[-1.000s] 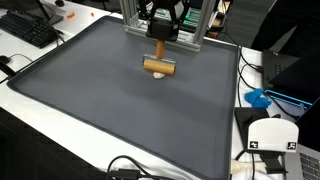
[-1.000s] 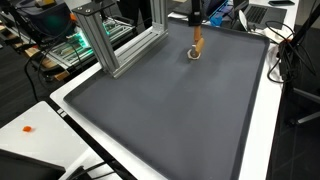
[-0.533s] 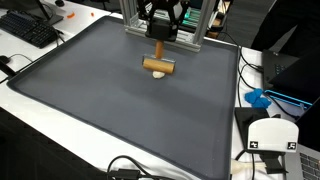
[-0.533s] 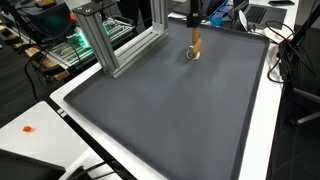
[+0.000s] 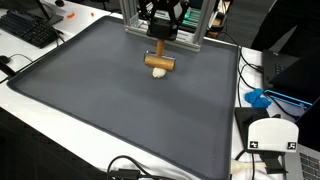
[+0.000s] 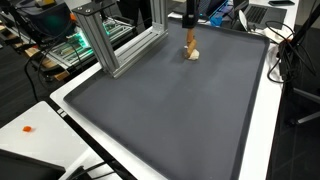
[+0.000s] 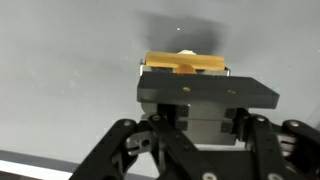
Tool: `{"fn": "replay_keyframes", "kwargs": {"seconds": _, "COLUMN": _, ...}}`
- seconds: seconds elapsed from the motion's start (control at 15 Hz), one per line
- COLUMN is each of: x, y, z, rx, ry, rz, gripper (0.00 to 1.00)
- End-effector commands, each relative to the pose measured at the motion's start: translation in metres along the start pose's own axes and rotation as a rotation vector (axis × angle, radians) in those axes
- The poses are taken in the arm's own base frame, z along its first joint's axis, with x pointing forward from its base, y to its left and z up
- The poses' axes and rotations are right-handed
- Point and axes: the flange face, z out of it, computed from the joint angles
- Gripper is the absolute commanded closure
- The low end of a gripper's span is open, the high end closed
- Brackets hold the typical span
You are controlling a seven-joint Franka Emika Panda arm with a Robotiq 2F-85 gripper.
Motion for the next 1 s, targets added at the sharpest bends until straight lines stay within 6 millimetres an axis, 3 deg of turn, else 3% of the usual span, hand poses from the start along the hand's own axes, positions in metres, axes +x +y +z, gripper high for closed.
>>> {"fn": "replay_keyframes", "kwargs": {"seconds": 0.0, "x": -0.002, "y": 0.000, "z": -0.001, "rx": -0.019, "ry": -0.023, "rz": -0.016, "gripper": 0.65}}
{"fn": "replay_keyframes", "kwargs": {"seconds": 0.93, "x": 0.008, "y": -0.008, "z": 0.013, "rx": -0.003, "ry": 0.090, "rz": -0.025, "gripper": 0.65}}
